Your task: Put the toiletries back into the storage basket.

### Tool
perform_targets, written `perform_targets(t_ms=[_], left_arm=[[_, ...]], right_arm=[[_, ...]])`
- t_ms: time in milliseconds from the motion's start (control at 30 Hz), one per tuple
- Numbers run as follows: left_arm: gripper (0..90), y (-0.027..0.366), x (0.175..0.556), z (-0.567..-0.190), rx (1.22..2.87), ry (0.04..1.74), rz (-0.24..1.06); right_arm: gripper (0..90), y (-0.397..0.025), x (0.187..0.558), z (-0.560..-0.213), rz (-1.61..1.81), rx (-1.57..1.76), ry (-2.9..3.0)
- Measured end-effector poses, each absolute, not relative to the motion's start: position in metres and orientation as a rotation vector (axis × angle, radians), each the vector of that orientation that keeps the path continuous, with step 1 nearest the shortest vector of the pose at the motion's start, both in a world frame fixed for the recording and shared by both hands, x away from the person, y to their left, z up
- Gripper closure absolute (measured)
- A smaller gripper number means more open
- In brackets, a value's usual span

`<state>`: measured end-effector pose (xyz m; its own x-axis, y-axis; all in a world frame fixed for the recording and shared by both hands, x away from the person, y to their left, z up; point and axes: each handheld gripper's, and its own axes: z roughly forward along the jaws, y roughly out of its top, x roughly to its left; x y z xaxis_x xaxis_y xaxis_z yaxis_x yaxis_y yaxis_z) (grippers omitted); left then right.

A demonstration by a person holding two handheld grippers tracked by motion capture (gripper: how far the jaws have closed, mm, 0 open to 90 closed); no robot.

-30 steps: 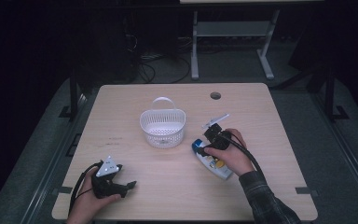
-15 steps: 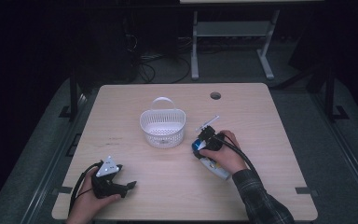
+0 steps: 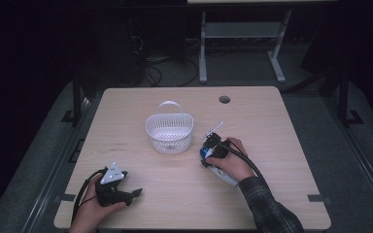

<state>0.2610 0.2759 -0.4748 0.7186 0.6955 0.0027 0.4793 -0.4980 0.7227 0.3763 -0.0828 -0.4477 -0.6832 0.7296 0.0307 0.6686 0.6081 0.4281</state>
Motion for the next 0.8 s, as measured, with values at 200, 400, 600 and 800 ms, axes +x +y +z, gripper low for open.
perform_targets(t_ms=[200, 400, 600, 800], left_arm=[[13.2, 0.2759, 0.2609, -0.4748, 2.194, 0.886, 0.383], [13.2, 0.2758, 0.2608, -0.4749, 2.194, 0.887, 0.383], [13.2, 0.2758, 0.2608, -0.4749, 2.193, 0.887, 0.382], [13.2, 0.2759, 0.2609, -0.4748, 2.193, 0.886, 0.381]], right_arm=[[32.5, -0.0805, 0.3768, -0.4483, 0.590, 1.179, 2.683], [32.6, -0.0791, 0.3777, -0.4496, 0.577, 1.186, 2.683], [34.0, -0.0774, 0.3785, -0.4485, 0.556, 1.208, 2.683], [34.9, -0.0795, 0.3786, -0.4460, 0.606, 1.240, 2.688]])
